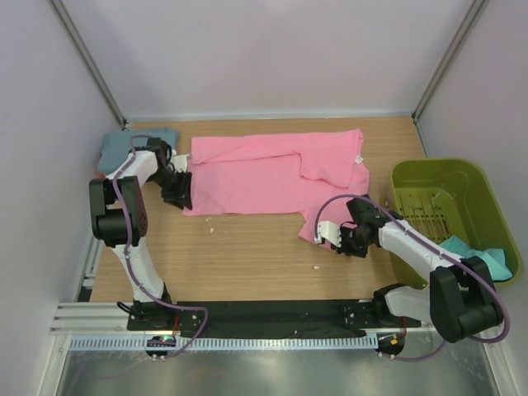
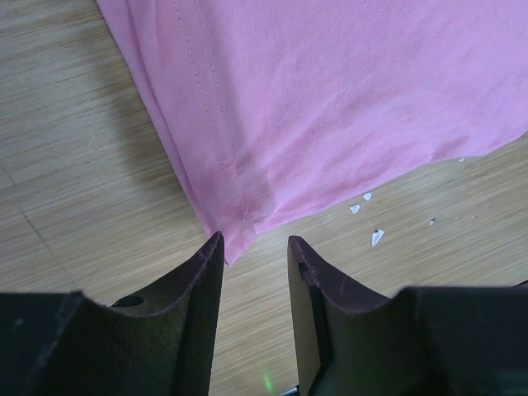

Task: Fold and stack the t-shirts
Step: Fold the tshirt

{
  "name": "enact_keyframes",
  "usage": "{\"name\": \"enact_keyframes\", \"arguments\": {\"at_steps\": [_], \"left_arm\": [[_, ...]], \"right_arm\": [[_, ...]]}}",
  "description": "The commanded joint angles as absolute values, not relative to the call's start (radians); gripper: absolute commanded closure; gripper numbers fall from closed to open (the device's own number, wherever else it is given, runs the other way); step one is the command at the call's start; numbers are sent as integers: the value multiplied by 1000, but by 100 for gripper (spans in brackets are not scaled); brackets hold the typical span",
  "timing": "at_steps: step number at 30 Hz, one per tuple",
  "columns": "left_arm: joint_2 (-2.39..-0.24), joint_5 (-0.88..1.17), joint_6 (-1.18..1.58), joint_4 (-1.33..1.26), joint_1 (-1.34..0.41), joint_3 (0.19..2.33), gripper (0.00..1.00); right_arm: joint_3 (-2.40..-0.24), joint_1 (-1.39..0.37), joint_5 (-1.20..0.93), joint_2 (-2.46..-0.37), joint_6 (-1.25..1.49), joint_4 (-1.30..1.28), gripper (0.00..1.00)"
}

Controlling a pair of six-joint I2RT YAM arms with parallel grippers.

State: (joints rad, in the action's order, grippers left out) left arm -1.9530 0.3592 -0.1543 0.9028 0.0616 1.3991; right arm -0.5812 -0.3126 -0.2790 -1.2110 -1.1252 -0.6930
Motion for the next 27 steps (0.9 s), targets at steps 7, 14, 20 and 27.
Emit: {"name": "enact_keyframes", "arguments": {"at_steps": [7,14,20,27], "left_arm": [[-1947,373,-150,928,69,1398,64],[-1913,311,-155,908,72,1373,63],[-1945,325,-132,891,72,1376,63],[-1968,333,-129,906,71,1378,72]], "right_arm": [[-588,-319,-276,-1196,-1112,-692,95],[-603,-318,-288,-1223,-1083,-675,95],[-603,-318,-282,-1224,-1086,-675,96],[-603,-319,-276,-1223,-1078,-675,96]]}}
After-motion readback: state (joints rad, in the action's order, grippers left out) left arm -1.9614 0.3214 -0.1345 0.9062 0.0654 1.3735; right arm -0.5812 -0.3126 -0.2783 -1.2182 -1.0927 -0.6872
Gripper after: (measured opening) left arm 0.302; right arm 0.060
